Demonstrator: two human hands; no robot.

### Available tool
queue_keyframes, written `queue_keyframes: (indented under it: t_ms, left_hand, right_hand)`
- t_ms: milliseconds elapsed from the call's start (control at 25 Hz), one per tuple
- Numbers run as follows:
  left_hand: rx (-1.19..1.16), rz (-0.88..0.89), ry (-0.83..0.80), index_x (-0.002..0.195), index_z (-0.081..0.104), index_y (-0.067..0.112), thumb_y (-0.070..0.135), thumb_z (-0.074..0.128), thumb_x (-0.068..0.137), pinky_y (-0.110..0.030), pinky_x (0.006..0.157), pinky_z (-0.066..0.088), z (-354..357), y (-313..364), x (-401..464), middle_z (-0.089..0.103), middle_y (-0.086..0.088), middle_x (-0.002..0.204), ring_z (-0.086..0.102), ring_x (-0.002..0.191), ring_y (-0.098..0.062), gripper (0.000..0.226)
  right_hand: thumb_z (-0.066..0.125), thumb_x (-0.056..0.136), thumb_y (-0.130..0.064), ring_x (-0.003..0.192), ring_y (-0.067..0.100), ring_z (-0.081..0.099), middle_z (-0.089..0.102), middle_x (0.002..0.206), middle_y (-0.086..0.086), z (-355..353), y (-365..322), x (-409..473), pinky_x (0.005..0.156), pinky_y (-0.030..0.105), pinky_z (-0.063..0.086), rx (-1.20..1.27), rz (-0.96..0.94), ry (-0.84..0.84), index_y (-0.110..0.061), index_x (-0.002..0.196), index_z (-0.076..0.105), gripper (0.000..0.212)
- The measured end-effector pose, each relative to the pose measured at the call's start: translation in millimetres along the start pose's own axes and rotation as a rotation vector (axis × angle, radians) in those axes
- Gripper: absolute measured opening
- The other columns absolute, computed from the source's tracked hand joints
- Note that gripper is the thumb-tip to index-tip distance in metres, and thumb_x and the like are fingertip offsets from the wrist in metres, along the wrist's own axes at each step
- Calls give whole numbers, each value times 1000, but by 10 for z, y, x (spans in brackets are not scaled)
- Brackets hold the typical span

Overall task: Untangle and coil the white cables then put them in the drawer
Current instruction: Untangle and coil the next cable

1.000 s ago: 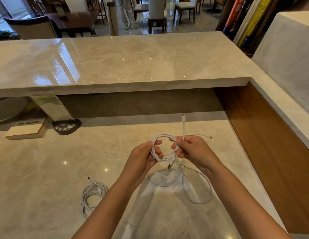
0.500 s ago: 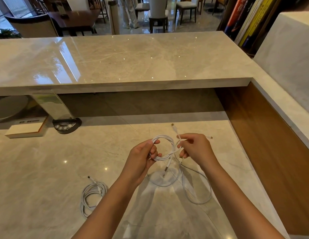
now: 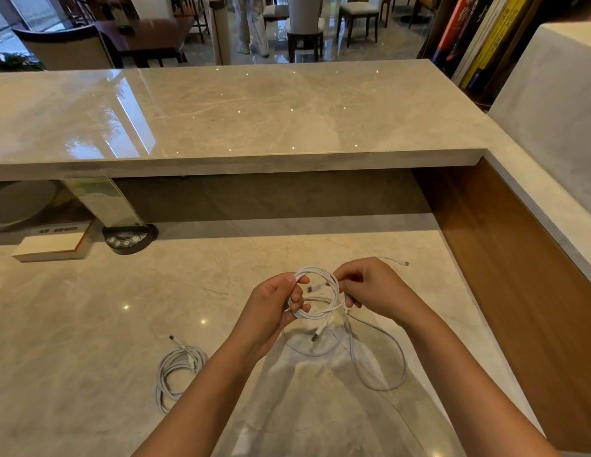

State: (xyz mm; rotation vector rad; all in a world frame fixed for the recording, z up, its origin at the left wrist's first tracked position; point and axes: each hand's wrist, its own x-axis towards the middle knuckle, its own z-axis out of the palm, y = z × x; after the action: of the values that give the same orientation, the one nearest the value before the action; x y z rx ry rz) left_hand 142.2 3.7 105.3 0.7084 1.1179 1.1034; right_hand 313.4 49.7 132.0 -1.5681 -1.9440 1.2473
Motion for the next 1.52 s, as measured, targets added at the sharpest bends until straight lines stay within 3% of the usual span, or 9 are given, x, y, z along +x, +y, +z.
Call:
queue_keyframes:
  t_ms: [200,480,680,840,960,1120,1240,1360,1520]
  left_hand:
    - [17,-34,39,90,61,0,12,37,98,-22,67,55,17,-19,-19,44,-2,59,44,56,-13,28]
    - [75,-46,-11,106,67,5,9,41,96,-26,69,55,26,-17,-74,46,-2,58,45,52,-10,29]
    - [280,6,1,108,68,10,15,41,97,-23,67,54,46,38,-60,47,-2,58,50,53,-10,29]
    - [-113,-92,-46,115,63,5,7,46,94,-25,71,56,19,46,-60,61,-1,68,56,59,-10,27]
    - [187,55,126,114,66,15,3,54,88,-23,69,52,0,-92,-71,62,7,62,55,58,-6,31]
    - [385,125,128,99,70,32,3,52,89,-25,69,52,-50,-90,-84,58,9,55,55,58,-7,36]
    - [173,5,82,103,70,21,5,46,93,-25,75,56,-82,-50,-126,65,1,75,62,71,-13,31]
    - [-32,-86,41,109,66,18,2,43,94,-32,86,55,-206,-44,-165,69,1,83,66,81,-9,31]
    - [-173,-41,198,116,62,14,1,46,93,-28,81,57,-311,-101,-209,67,-7,94,69,84,-11,31]
  right_hand:
    - [70,78,-22,60,11,51,54,84,-1,153,-23,-45,57,21,41,-84,-118,32,-31,116,43,48]
    - [57,90,-32,50,20,55,64,63,1,259,56,-37,48,25,39,-531,-528,298,-17,93,55,15]
    - [49,92,-40,57,14,58,66,66,-5,275,-35,20,56,28,44,-412,-221,235,-23,87,50,18]
    - [58,89,-31,48,7,53,68,63,0,300,29,53,52,24,41,77,16,286,-16,77,53,20]
    - [57,89,-29,52,13,55,68,67,4,365,69,54,55,27,43,109,97,270,-14,74,52,22]
    - [59,88,-27,52,16,54,64,65,7,435,51,87,53,27,41,100,134,295,-12,69,49,26]
    - [62,87,-18,35,8,39,60,61,8,394,54,86,38,19,31,474,230,187,-7,72,55,20]
    - [65,83,-7,41,8,42,65,75,11,345,89,23,41,18,32,781,288,24,-6,86,62,4]
    - [68,78,-7,68,10,65,73,81,3,435,71,-51,65,24,46,663,268,-44,-18,94,69,19]
